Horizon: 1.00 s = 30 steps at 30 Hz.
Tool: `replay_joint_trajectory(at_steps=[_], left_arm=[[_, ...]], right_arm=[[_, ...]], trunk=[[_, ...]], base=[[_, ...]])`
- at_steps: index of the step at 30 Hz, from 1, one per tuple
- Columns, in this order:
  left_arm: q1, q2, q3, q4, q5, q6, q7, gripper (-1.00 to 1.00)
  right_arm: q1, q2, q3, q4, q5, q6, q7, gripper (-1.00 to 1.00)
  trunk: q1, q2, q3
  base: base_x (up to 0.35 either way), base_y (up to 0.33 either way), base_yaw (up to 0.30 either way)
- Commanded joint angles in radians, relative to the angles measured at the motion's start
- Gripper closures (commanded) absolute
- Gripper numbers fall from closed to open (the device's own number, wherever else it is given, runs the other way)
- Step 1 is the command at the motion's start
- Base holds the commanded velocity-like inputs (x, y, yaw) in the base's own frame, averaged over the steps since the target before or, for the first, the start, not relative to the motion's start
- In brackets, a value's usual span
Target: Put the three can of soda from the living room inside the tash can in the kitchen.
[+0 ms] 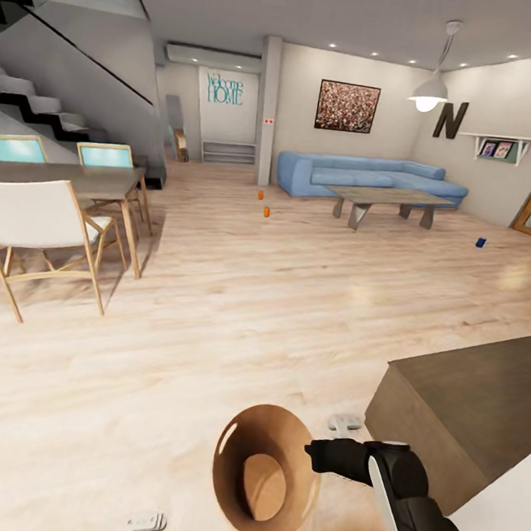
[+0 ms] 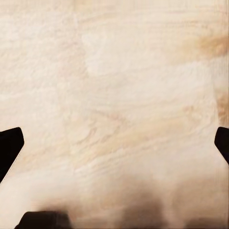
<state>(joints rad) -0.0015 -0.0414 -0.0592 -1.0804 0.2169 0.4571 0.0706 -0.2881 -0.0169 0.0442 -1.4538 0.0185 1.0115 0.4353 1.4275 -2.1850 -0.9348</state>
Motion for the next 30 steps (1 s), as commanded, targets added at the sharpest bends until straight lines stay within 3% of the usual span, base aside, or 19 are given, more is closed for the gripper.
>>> replay_joint_trajectory(at_steps=[1,30], left_arm=[[0.0,0.0,0.0,0.0,0.001,0.0,0.0,-1.0],[0.0,0.002,0.001,0.002,0.009,0.0,-0.002,-1.0]], right_arm=[[0.0,0.0,0.0,0.0,-0.023,0.004,0.003,1.0],[0.0,0.0,0.0,0.0,-0.023,0.004,0.004,1.0]], trunk=[[0.0,0.0,0.0],[0.0,0.0,0.0]], base=[[0.338,0.0,0.0],[0.338,0.0,0.0]])
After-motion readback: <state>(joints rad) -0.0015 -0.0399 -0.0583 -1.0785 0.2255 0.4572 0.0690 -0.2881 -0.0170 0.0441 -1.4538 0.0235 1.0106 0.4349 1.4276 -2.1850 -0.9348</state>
